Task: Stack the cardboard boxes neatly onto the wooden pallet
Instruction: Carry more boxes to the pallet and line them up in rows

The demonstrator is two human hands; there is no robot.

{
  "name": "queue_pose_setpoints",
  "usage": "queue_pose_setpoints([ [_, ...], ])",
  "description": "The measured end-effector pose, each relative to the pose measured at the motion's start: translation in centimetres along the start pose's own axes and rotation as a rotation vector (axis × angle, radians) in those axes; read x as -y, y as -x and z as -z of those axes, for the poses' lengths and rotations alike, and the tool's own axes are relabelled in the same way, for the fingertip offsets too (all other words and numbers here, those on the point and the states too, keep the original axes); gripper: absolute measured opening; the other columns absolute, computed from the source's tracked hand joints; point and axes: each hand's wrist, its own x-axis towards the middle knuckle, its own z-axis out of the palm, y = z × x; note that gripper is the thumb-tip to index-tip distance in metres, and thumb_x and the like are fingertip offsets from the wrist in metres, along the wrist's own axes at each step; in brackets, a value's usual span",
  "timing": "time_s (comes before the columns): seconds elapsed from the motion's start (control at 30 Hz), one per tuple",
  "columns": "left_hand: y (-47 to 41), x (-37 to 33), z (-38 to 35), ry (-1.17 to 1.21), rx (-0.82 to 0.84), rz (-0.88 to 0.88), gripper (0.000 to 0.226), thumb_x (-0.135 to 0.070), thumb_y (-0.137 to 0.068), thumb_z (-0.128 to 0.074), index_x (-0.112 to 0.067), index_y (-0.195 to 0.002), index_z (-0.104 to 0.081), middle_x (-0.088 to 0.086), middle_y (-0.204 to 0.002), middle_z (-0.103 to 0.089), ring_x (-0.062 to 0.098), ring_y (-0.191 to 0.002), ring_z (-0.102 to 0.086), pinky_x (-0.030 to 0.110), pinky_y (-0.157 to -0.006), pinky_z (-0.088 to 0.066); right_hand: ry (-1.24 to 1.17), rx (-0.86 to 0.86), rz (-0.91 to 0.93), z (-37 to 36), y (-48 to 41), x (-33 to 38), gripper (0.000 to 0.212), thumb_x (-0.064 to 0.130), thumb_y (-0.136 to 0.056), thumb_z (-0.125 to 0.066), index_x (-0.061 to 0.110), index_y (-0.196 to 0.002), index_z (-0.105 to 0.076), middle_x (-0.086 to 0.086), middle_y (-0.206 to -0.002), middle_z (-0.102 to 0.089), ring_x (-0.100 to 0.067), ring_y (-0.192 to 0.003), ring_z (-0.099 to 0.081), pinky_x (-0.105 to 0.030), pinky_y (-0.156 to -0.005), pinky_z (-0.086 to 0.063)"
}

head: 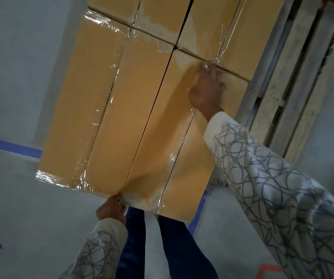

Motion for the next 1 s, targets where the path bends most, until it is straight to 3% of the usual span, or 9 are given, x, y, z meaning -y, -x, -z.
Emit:
queue_pose_setpoints([
  [0.07, -0.6, 0.4, 0.1, 0.009, 0.030, 0.034, 0.030, -0.009, -0.101, -0.061, 0.003, -0.128, -0.060, 0.020, -0.139, -0.061, 0.030, -0.128, -0.060, 0.040, -0.112, -0.047, -0.062, 0.049, 0.113, -0.2, -1.4, 3.0, 0.076, 0.034, -0.086, -0.071, 0.027, -0.155, -0.039, 0.001, -0.165, -0.030, -0.028, -0.149, -0.028, -0.050, -0.117, -0.032],
  [0.13, -0.6, 0.4, 0.2, 0.012, 0.016, 0.046, 0.020, -0.008, -0.102, -0.060, 0.004, -0.117, -0.062, 0.018, -0.126, -0.064, 0.029, -0.125, -0.059, 0.039, -0.115, -0.044, -0.089, 0.074, 0.176, -0.5, -2.7, 5.3, 0.077, 0.036, -0.086, -0.071, 0.028, -0.156, -0.039, 0.004, -0.164, -0.033, -0.027, -0.149, -0.027, -0.049, -0.118, -0.031],
  [0.23, -0.8, 0.0, 0.3, -0.009, 0.054, 0.017, 0.027, -0.008, -0.102, -0.059, 0.000, -0.128, -0.060, 0.014, -0.112, -0.062, 0.031, -0.125, -0.056, 0.040, -0.111, -0.044, -0.021, 0.100, 0.189, -0.5, -4.0, 7.1, 0.084, 0.043, -0.087, -0.073, 0.026, -0.159, -0.033, 0.005, -0.167, -0.027, -0.028, -0.152, -0.021, -0.048, -0.117, -0.029],
  [0.37, -2.4, -0.9, 1.0, -0.077, -0.092, -0.070, 0.015, -0.019, -0.091, -0.060, -0.005, -0.097, -0.064, 0.021, -0.114, -0.065, 0.038, -0.111, -0.062, 0.044, -0.096, -0.050, -0.002, 0.080, 0.161, -0.7, -3.7, 7.6, 0.083, 0.039, -0.087, -0.073, 0.024, -0.158, -0.034, 0.003, -0.168, -0.026, -0.028, -0.152, -0.021, -0.047, -0.117, -0.030],
  [0.4, -2.4, -1.3, 0.9, -0.085, -0.129, -0.110, 0.023, -0.023, -0.091, -0.057, -0.004, -0.099, -0.065, 0.026, -0.116, -0.065, 0.043, -0.111, -0.062, 0.048, -0.095, -0.049, -0.015, 0.065, 0.155, -0.9, -3.1, 7.5, 0.083, 0.036, -0.087, -0.073, 0.023, -0.159, -0.033, 0.003, -0.168, -0.024, -0.027, -0.152, -0.021, -0.047, -0.118, -0.029],
  [0.47, -1.7, -2.0, 0.4, -0.208, -0.277, -0.248, 0.038, -0.022, -0.095, -0.057, 0.006, -0.120, -0.063, 0.032, -0.125, -0.060, 0.048, -0.117, -0.057, 0.050, -0.098, -0.046, -0.063, 0.033, 0.134, -1.2, -1.4, 6.9, 0.081, 0.031, -0.088, -0.069, 0.020, -0.159, -0.032, 0.002, -0.169, -0.024, -0.026, -0.153, -0.022, -0.046, -0.119, -0.027],
  [0.57, 1.4, -3.1, -1.1, -0.330, -0.351, -0.414, 0.060, -0.026, -0.092, -0.066, 0.002, -0.142, -0.046, 0.029, -0.141, -0.046, 0.045, -0.131, -0.046, 0.050, -0.108, -0.038, -0.148, 0.047, 0.061, -0.8, 3.0, 5.3, 0.077, 0.035, -0.092, -0.067, 0.020, -0.160, -0.034, 0.000, -0.171, -0.021, -0.027, -0.155, -0.019, -0.048, -0.122, -0.023],
  [0.8, 12.5, -3.2, 0.4, -0.593, -0.110, -0.613, 0.069, -0.030, -0.089, -0.074, -0.007, -0.148, -0.046, 0.021, -0.145, -0.048, 0.040, -0.130, -0.049, 0.049, -0.109, -0.040, -0.228, 0.187, -0.039, 5.6, 19.2, 3.1, 0.075, 0.035, -0.093, -0.070, 0.024, -0.159, -0.036, 0.002, -0.171, -0.020, -0.025, -0.155, -0.018, -0.056, -0.119, -0.025],
  [1.0, 25.1, -2.8, 8.1, -0.777, 0.195, -0.903, 0.068, -0.028, -0.092, -0.070, -0.010, -0.151, -0.043, 0.016, -0.147, -0.047, 0.035, -0.133, -0.045, 0.042, -0.108, -0.038, -0.252, 0.196, 0.042, 15.2, 31.6, 4.0, 0.074, 0.033, -0.092, -0.070, 0.022, -0.158, -0.039, -0.004, -0.169, -0.025, -0.030, -0.152, -0.023, -0.057, -0.118, -0.030],
])
